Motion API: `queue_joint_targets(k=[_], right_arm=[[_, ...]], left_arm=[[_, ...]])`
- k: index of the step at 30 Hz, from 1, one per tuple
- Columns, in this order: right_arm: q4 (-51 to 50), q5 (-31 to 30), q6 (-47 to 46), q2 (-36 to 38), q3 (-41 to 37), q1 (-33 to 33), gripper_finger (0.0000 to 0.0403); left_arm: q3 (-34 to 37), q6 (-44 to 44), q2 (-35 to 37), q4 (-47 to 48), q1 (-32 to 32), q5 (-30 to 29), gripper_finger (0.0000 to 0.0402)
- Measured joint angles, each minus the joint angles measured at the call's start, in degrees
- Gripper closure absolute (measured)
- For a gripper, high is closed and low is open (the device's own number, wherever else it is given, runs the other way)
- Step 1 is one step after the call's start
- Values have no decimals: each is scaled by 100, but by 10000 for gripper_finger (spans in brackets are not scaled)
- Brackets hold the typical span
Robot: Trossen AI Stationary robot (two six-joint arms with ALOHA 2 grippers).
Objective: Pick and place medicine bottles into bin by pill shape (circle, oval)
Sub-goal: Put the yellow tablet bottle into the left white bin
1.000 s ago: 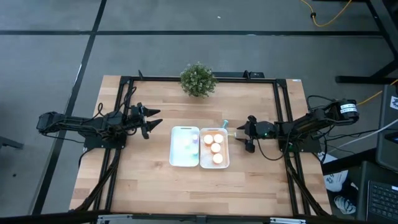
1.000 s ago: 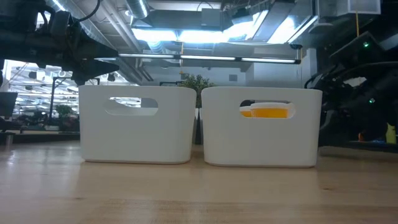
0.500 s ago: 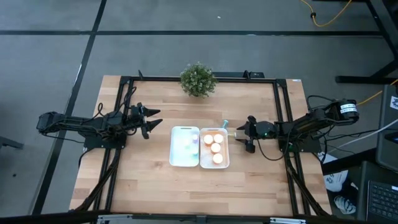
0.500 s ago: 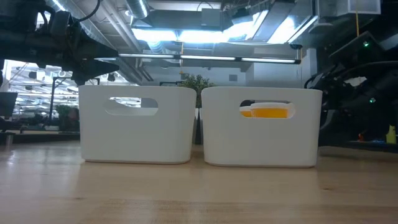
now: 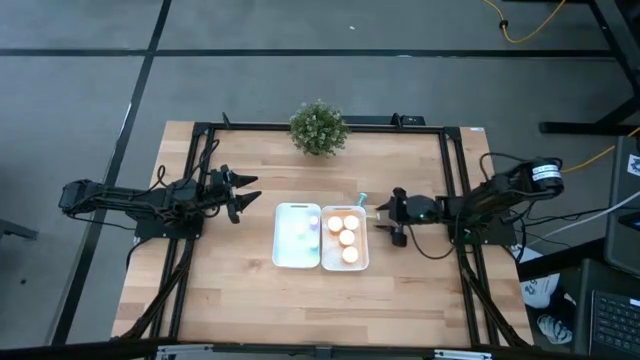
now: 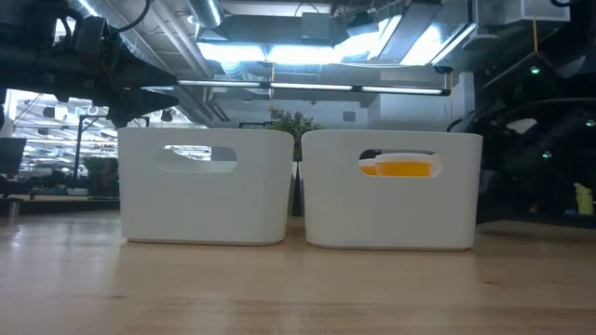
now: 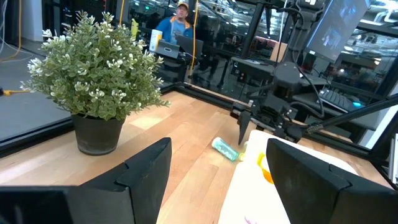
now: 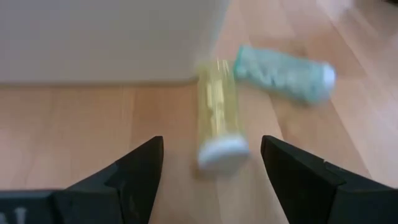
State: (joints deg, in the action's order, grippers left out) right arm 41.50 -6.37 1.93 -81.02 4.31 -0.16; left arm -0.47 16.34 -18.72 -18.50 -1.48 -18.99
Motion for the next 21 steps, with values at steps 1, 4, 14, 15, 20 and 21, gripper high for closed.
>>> queue_joint_targets(k=[1, 4, 14, 15, 20, 21], right_arm=[[19, 0, 9, -93, 94, 0, 129], [-3, -2, 59, -371, 310, -11, 132], [97, 44, -164, -613, 399, -4, 197], [81, 37, -159, -586, 397, -4, 204], [52, -11, -171, -552, 390, -11, 229], [52, -13, -203, -552, 390, -11, 234]], left_arm=[[2, 0, 0, 0, 0, 1, 147], [1, 0, -1, 0, 0, 1, 147], [2, 2, -2, 0, 0, 1, 147], [0, 1, -1, 0, 0, 1, 147], [1, 2, 0, 0, 0, 0, 147], [2, 2, -2, 2, 0, 1, 147]])
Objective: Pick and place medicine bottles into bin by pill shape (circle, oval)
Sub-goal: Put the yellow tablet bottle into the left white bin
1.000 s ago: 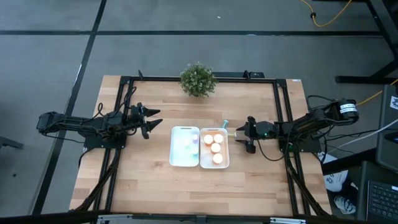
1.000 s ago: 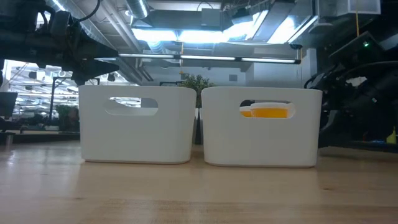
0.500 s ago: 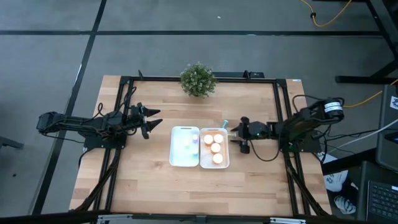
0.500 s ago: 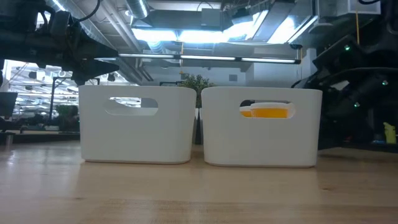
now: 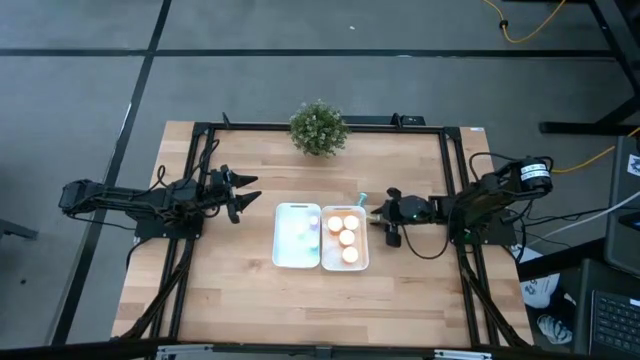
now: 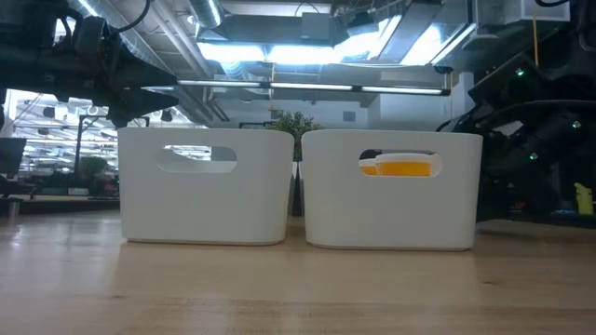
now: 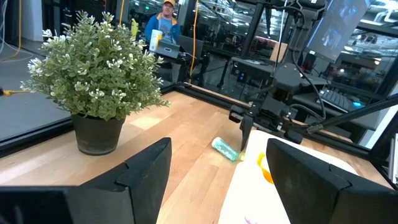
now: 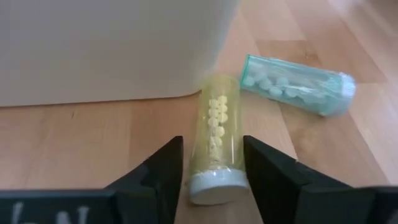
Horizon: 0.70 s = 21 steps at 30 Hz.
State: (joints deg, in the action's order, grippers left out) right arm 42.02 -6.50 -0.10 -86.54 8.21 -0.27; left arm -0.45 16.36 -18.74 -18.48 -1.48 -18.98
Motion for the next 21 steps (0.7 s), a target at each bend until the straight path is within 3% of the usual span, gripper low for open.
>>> queue_joint_targets(k=[9, 17, 21], right_arm=[[-155, -494, -87, 102, -2, 0, 309], [-759, -1629, 40, 943, 1, 0, 303], [-2116, -2059, 92, 1620, 433, 0, 303]], left_arm=[[-1, -1, 1, -2, 0, 0, 147], [-2, -2, 2, -2, 0, 0, 147], [-1, -2, 1, -2, 0, 0, 147]])
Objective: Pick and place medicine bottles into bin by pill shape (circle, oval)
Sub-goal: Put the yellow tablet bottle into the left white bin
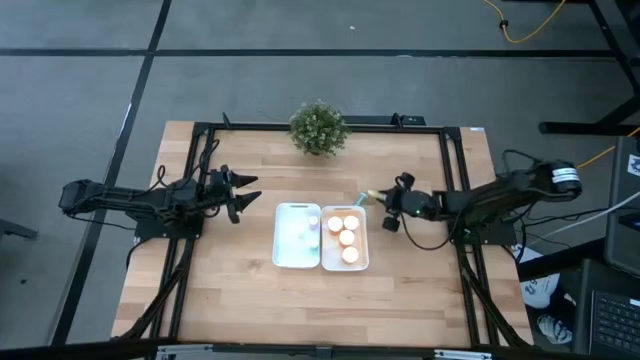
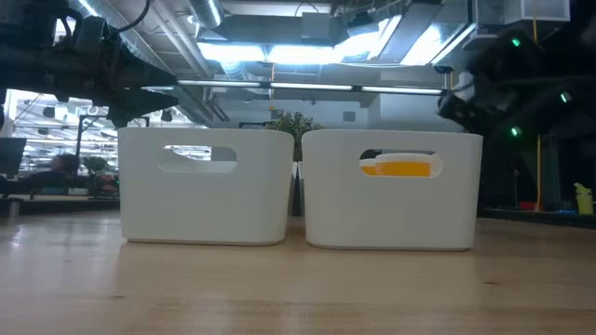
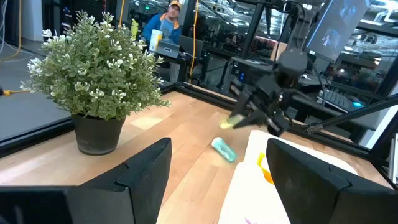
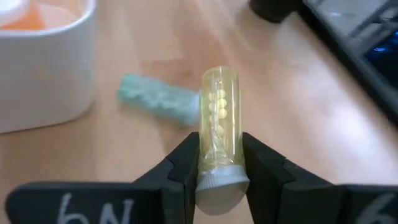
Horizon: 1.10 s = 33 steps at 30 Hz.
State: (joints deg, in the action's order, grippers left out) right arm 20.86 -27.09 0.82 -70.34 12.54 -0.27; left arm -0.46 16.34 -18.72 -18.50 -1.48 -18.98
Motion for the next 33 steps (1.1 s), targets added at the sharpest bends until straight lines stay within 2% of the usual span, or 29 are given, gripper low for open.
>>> queue_joint_targets(k=[4, 6, 8, 10, 12, 14, 16, 19, 26, 30, 33], right_arm=[[-2505, -688, -11, 548, 1164, 0, 304], [-3933, -652, -320, 671, 1992, -16, 304], [-5431, -141, -949, 660, 2894, -64, 304], [-6767, 688, -1912, 576, 3745, -147, 304], [-7810, 1497, -2948, 460, 4404, -208, 304], [-8541, 2097, -3423, 341, 4845, -162, 304], [-8914, 2748, -3584, 219, 5036, -27, 304], [-9066, 3716, -4199, 4, 4929, 301, 304], [-9314, 4749, -5717, -901, 4263, 1192, 302], [-8781, 5275, -6036, -1395, 4073, 1422, 294], [-8365, 5448, -6053, -1721, 4041, 1514, 293]], left_arm=[[1, 0, -1, 0, 0, -1, 147], [-1, 0, -2, 0, 0, 0, 147], [0, 1, -2, 1, 0, 0, 147], [-1, 0, 0, -2, 0, -1, 147], [0, 0, 0, -3, 0, -1, 147], [0, 0, -2, 2, 0, 0, 147], [-1, 0, -2, 0, 0, -2, 147], [0, 0, -1, 0, 0, -1, 147], [0, 2, 0, -2, 0, -1, 147], [0, 1, -1, 0, 0, 0, 147], [-1, 0, 0, 0, 0, -2, 147]])
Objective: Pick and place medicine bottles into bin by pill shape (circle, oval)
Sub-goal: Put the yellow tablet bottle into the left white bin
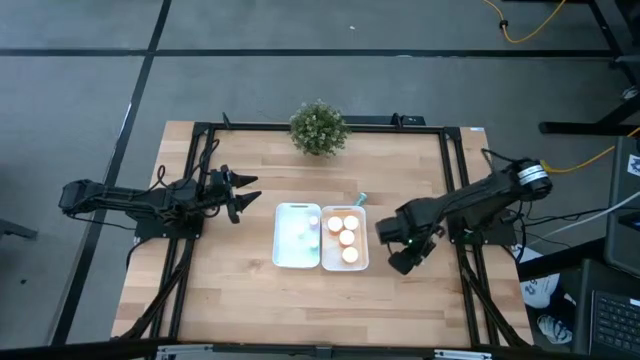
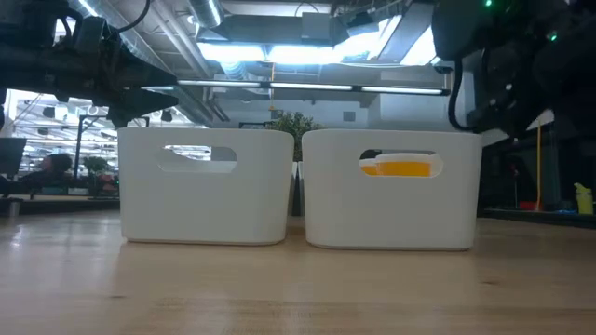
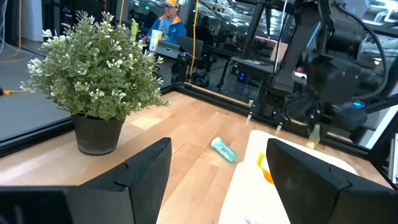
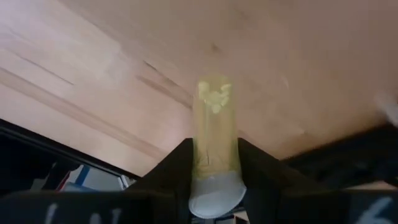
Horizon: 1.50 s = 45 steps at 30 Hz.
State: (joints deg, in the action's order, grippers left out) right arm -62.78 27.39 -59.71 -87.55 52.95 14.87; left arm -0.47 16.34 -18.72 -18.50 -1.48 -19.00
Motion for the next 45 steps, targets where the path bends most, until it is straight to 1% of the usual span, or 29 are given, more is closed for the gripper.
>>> queue_joint_targets(k=[5, 9, 16, 25, 35, 40, 45], right_arm=[[326, 2, -48, -271, 1, 77, 291], [289, 112, -287, -486, 2, 77, 291], [380, 106, -24, -805, 2, 75, 291], [391, 57, 14, -813, 2, 75, 289], [389, 71, -6, -813, 2, 77, 252], [389, 68, -10, -813, 3, 81, 245], [348, -88, 2, -810, 4, 117, 245]], left_arm=[[0, 0, -1, 0, 0, 2, 147], [0, 0, -2, 0, 0, 2, 147], [0, 0, -1, -1, 0, 1, 147], [0, 2, -2, 0, 0, 0, 147], [1, 1, -1, 0, 0, 1, 147], [0, 0, -2, 0, 0, 2, 147], [0, 1, -2, -1, 0, 2, 147]])
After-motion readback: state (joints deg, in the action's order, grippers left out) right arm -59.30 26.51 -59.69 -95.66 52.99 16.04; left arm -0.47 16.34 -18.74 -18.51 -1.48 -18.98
